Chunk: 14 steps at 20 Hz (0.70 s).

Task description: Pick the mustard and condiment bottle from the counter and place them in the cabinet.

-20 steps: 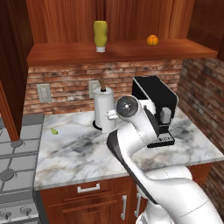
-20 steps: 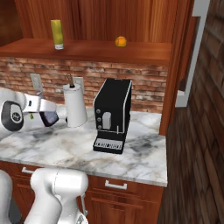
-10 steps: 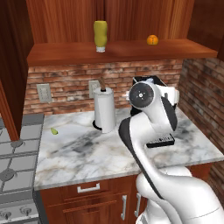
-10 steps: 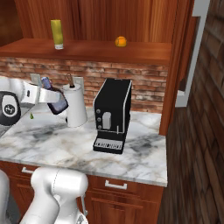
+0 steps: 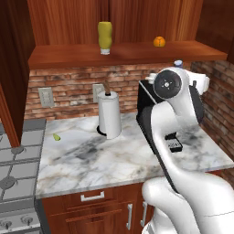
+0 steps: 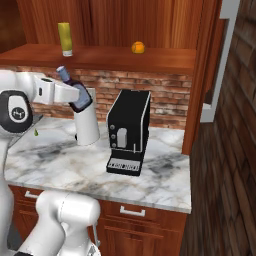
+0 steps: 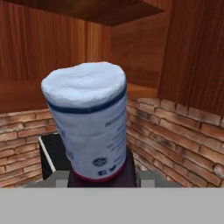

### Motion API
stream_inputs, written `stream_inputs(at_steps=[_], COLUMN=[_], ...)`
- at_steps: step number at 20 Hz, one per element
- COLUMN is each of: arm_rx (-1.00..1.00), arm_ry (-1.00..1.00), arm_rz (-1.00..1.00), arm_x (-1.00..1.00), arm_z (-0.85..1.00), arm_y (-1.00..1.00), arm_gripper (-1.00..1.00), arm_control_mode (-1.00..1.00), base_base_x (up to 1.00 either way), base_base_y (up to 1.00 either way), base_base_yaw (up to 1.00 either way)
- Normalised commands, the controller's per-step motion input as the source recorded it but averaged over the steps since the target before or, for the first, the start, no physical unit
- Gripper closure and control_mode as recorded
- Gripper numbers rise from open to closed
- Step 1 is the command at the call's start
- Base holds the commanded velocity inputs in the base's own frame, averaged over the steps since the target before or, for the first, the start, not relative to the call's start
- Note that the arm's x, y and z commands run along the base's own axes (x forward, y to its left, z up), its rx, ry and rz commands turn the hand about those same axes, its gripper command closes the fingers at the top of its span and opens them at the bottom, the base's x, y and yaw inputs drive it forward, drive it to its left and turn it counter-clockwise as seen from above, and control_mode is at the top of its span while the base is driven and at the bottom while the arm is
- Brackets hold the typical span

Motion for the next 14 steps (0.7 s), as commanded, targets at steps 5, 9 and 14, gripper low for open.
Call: stream_inputs(at_steps=[5,9,14], arm_rx=[0.0,0.0,0.0], arm_ry=[-0.12,-0.1,-0.06], arm_rz=[-0.02,0.0,0.0], arm_x=[0.0,0.0,0.01], arm_z=[0.59,0.48,0.32], arm_y=[-0.35,-0.24,-0.23], arm_gripper=[1.0,1.0,1.0], arm_control_mode=[-1.0,-1.0,-1.0], base_base_x=[0.0,0.0,0.0], base_base_y=[0.0,0.0,0.0], base_base_yaw=[0.0,0.0,0.0])
